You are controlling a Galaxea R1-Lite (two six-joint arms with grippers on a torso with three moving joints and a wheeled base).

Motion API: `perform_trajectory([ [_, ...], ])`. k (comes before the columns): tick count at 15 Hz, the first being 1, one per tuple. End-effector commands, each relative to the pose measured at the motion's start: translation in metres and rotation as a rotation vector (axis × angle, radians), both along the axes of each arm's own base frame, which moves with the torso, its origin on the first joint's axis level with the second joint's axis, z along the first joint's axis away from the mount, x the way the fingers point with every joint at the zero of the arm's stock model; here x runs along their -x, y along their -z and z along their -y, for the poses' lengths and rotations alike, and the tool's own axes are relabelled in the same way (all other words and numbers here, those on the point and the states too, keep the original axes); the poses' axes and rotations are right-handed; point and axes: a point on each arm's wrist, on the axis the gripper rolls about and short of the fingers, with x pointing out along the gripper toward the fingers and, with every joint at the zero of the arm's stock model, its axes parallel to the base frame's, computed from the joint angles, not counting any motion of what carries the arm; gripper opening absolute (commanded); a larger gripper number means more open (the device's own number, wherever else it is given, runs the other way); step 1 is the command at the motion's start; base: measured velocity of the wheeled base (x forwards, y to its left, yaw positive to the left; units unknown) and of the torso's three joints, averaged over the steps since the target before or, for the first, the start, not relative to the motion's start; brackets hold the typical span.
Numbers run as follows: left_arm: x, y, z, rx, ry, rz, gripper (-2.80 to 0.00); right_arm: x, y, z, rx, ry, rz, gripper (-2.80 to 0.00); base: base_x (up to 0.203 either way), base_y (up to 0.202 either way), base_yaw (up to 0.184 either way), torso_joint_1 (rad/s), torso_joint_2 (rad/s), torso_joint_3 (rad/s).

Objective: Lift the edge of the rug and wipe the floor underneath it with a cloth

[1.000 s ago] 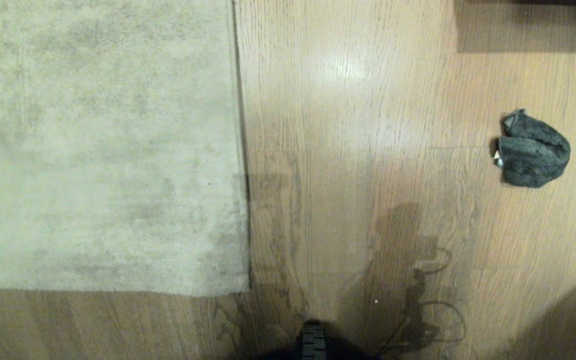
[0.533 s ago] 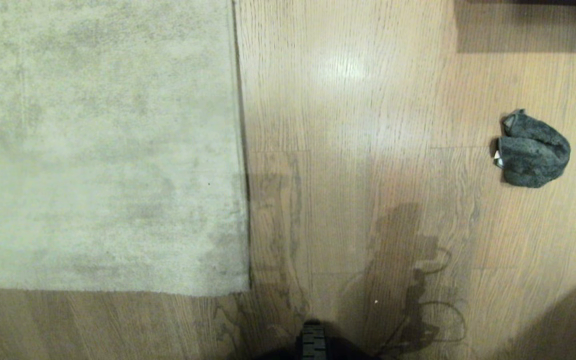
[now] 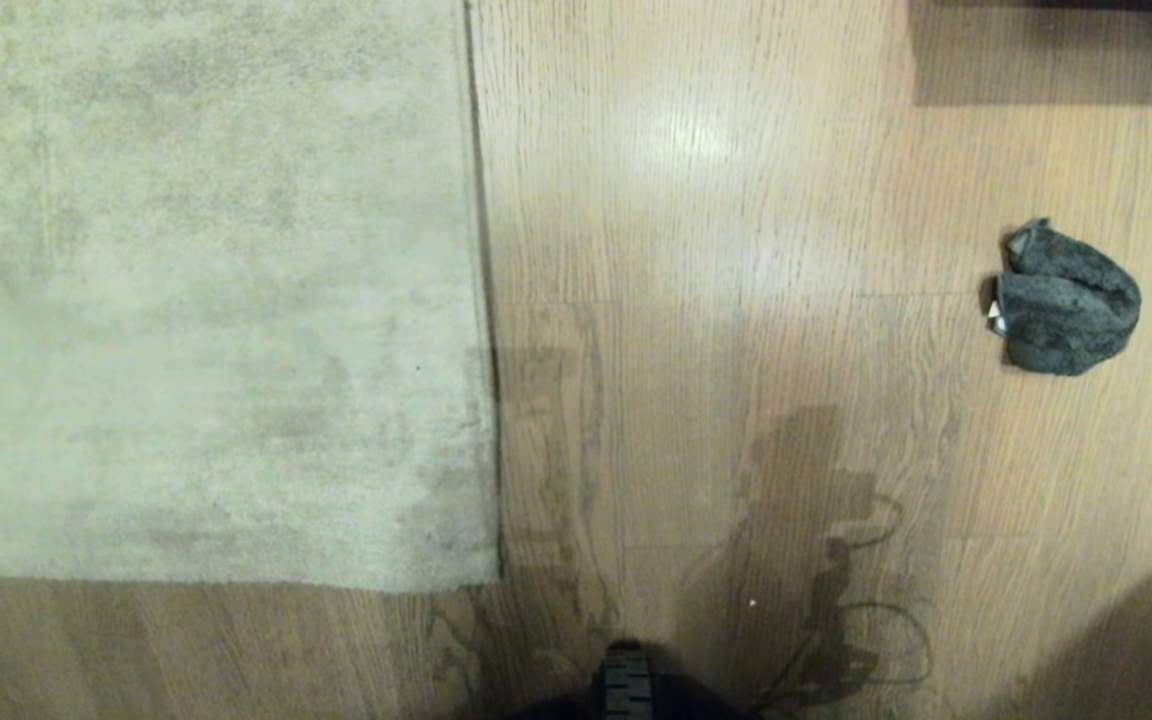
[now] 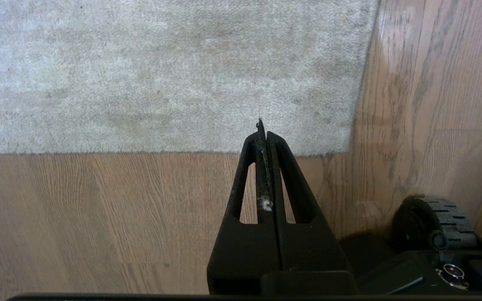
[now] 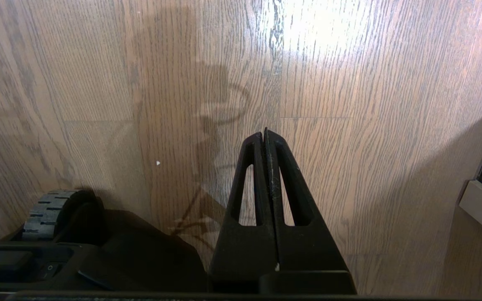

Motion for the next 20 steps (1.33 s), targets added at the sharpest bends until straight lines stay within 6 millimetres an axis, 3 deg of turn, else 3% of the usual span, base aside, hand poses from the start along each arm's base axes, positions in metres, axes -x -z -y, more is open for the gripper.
perform_trajectory([
  [1, -0.0001, 0.0001, 0.0, 0.004, 0.0, -0.003, -2.8, -0.0002, -0.0001, 0.0, 0.0, -0.001, -0.002, -2.8, 0.0, 0.0, 0.0, 0.0, 0.0, 0.0],
  [6, -0.0001, 0.0, 0.0, 0.009, -0.001, -0.001, -2.8, -0.0002, -0.0001, 0.0, 0.0, -0.001, -0.002, -2.8, 0.0, 0.0, 0.0, 0.0, 0.0, 0.062],
  [20, 0.0, -0.0003, -0.0002, 0.023, -0.011, 0.004, -2.8, -0.0002, -0.0001, 0.0, 0.0, -0.001, -0.002, -2.8, 0.0, 0.0, 0.0, 0.002, 0.0, 0.197],
])
